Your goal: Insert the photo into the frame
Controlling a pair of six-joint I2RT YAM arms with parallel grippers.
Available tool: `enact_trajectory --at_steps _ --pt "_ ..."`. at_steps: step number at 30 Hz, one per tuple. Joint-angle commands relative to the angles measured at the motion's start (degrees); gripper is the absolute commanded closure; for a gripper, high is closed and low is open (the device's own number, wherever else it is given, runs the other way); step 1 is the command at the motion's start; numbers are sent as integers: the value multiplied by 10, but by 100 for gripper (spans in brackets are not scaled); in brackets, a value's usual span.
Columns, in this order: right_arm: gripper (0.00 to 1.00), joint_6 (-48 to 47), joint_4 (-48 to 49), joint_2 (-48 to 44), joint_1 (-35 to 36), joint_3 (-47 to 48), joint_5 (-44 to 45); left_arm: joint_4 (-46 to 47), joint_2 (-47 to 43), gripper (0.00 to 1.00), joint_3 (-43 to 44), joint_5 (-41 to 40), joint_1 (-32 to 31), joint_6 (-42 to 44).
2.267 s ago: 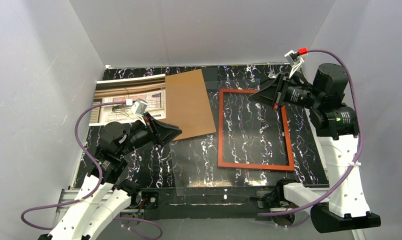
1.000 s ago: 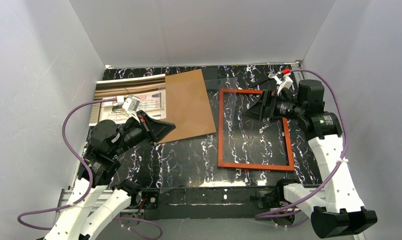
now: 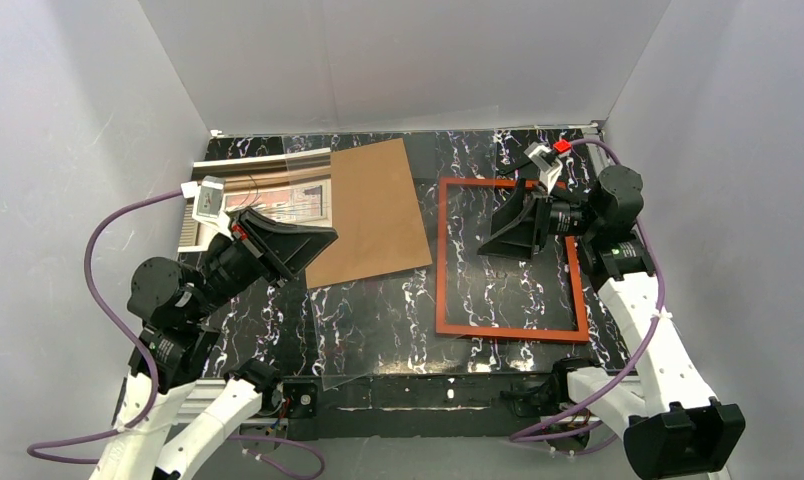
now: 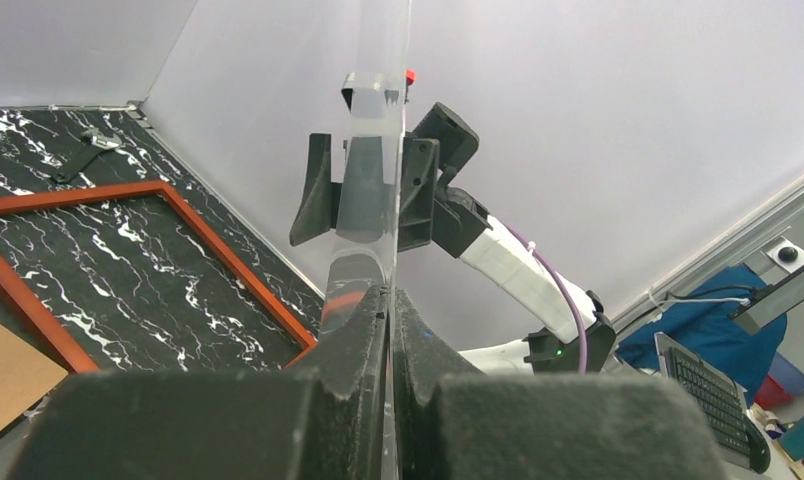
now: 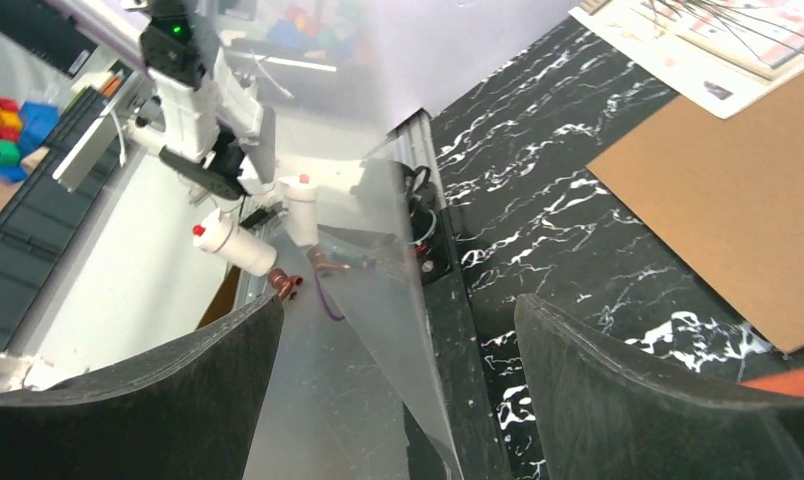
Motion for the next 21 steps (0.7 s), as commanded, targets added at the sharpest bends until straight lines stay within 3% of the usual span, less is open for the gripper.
enact_trajectory --at_steps 1,7,21 --pt "7 73 110 -21 24 11 -40 73 0 100 6 8 -1 0" --pt "12 114 122 -47 41 27 -46 70 -5 100 -15 -8 -1 17" --pt "42 168 102 -78 41 39 -63 87 -25 100 -72 -65 -1 41"
